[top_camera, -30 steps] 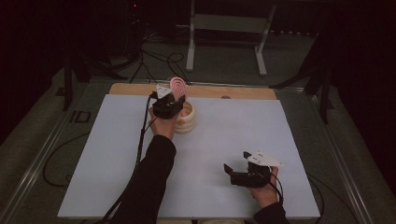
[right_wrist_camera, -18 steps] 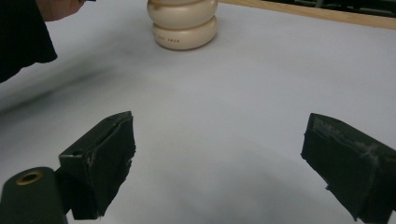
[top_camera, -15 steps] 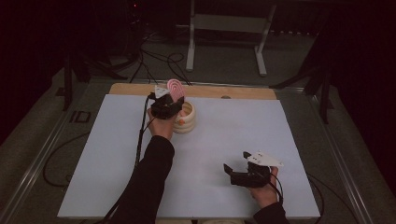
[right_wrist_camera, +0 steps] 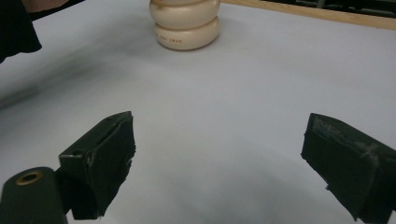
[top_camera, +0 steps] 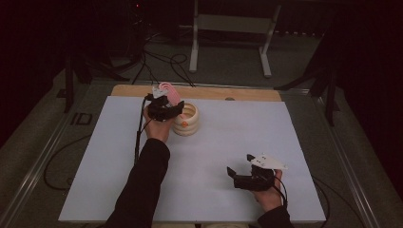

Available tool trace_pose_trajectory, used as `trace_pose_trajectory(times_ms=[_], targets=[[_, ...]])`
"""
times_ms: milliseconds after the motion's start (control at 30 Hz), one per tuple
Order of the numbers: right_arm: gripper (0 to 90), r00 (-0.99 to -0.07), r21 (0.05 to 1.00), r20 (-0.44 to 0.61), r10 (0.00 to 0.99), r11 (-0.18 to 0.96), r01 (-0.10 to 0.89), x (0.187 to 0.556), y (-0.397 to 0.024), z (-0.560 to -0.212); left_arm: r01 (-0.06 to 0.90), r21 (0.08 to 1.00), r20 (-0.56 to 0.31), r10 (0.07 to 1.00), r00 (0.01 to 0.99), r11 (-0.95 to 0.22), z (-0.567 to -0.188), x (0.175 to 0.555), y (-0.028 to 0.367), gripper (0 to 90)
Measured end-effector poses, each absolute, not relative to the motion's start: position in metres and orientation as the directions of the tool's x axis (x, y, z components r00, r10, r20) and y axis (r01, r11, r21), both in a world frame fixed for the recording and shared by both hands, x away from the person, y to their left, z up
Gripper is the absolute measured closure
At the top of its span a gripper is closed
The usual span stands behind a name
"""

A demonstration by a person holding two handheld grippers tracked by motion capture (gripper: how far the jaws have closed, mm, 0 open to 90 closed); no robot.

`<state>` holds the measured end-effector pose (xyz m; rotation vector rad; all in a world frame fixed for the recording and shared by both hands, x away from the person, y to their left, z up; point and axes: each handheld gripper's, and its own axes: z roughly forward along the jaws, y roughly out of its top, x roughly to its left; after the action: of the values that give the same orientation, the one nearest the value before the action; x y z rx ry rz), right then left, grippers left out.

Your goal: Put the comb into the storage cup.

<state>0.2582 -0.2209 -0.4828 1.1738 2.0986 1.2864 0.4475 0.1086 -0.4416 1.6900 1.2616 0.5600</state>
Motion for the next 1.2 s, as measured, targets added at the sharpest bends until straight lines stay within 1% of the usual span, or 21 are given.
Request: trace_pose_trajectory(times_ms=[33, 67, 167, 233, 267, 300, 400, 433, 567, 733, 1200], targets=[[9.5, -0.560, 0.869, 0.079, 0.824, 0.219, 0.444, 0.258, -0.221, -0.483, 0.495, 0.868, -0.161, 0.915, 0.370, -0.048, -0.442, 0.448, 0.109, 29.1], [9.4, -0.561, 0.869, 0.078, 0.824, 0.220, 0.443, 0.258, -0.221, -0.483, 0.485, 0.874, -0.164, 0.914, 0.370, -0.039, -0.441, 0.447, 0.109, 29.1], [9.5, -0.561, 0.869, 0.080, 0.824, 0.218, 0.444, 0.258, -0.221, -0.483, 0.478, 0.878, -0.158, 0.920, 0.359, -0.035, -0.438, 0.446, 0.111, 21.7], [9.5, -0.561, 0.869, 0.079, 0.824, 0.218, 0.443, 0.258, -0.221, -0.483, 0.478, 0.878, -0.161, 0.920, 0.356, -0.031, -0.437, 0.446, 0.111, 18.7], [9.4, -0.561, 0.869, 0.079, 0.824, 0.218, 0.443, 0.258, -0.221, -0.483, 0.482, 0.875, -0.166, 0.918, 0.360, -0.031, -0.436, 0.446, 0.113, 18.7], [9.4, -0.561, 0.869, 0.079, 0.824, 0.218, 0.443, 0.258, -0.221, -0.483, 0.482, 0.875, -0.166, 0.918, 0.360, -0.031, -0.436, 0.446, 0.113, 14.7], [9.5, -0.561, 0.870, 0.079, 0.824, 0.218, 0.443, 0.258, -0.221, -0.483, 0.490, 0.871, -0.159, 0.919, 0.361, -0.042, -0.433, 0.444, 0.116, 14.7], [9.4, -0.559, 0.870, 0.081, 0.825, 0.215, 0.443, 0.258, -0.222, -0.482, 0.490, 0.870, -0.156, 0.917, 0.368, -0.049, -0.433, 0.444, 0.117, 8.8], [9.5, -0.560, 0.871, 0.079, 0.825, 0.216, 0.442, 0.258, -0.222, -0.482, 0.483, 0.874, -0.154, 0.911, 0.382, -0.055, -0.428, 0.441, 0.121, 2.2], [9.4, -0.558, 0.871, 0.079, 0.826, 0.215, 0.441, 0.258, -0.222, -0.482, 0.478, 0.874, -0.125, 0.914, 0.386, -0.082, -0.422, 0.437, 0.126, 0.2], [9.4, -0.552, 0.873, 0.080, 0.830, 0.209, 0.440, 0.259, -0.225, -0.481, 0.449, 0.882, -0.066, 0.905, 0.420, -0.144, -0.407, 0.415, 0.146, 0.1]])
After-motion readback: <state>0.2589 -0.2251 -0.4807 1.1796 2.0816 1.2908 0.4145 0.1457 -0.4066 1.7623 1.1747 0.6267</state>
